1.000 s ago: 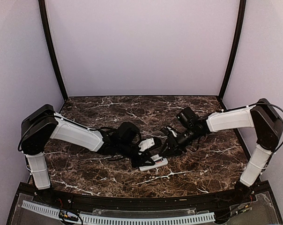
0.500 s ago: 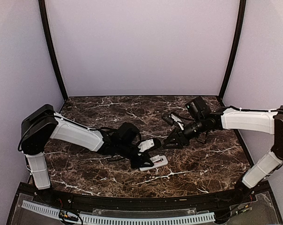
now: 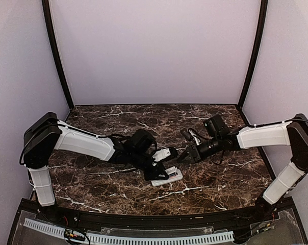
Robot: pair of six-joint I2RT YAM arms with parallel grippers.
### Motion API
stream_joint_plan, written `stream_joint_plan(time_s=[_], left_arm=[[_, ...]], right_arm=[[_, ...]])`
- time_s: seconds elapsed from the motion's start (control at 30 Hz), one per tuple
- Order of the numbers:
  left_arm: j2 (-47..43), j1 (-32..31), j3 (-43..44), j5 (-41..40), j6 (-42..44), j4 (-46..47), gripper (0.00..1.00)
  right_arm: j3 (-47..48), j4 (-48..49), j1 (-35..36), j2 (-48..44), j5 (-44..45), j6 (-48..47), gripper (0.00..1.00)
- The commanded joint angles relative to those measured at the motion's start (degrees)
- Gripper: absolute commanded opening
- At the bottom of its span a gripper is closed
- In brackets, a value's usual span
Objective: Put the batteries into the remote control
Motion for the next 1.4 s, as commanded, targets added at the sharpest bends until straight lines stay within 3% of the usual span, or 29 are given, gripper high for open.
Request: stream_joint_plan(time_s=[0.0,0.37,0.83,0.9,0.97,1.03,1.1,1.37], left_arm=[[0.7,-0.5,1.2,0.0,-0.1,-2.2,0.13],[0.9,-0.5,1.8,0.4,0.2,-2.2,0.13],[0.9,-0.5,1.6,0.1,0.6,-1.8,0.13],[0.9,-0.5,1.6,0.1,0.6,-1.9,0.14],[0.6,-0.5,1.5,-0.1,1.1,-3.0,0.25],[-0.5,-0.4,0.8,-1.4,2.0,-4.4,0.52],[-2.5,-0.5,-0.8,-3.0,3.2,-5.5,0.62],[-5.7,-0.4,-5.3,-9.3,3.8,-10.0,0.70]], right_arm=[[-3.0,6.4,0.5,0.3,-4.8,11.0,0.33],[-1.8,9.2,2.3,6.5,-8.5,13.5,0.34],[-1.0,8.6,3.0,8.7,-12.5,13.8,0.01],[-0.6,7.7,3.0,8.7,-12.2,13.5,0.00],[0.2,5.6,2.9,8.9,-11.8,12.9,0.00],[1.2,3.0,2.7,9.0,-11.5,12.7,0.00],[1.6,1.7,2.2,8.9,-11.4,13.4,0.00],[3.3,-1.4,1.7,11.1,-9.4,15.9,0.00]])
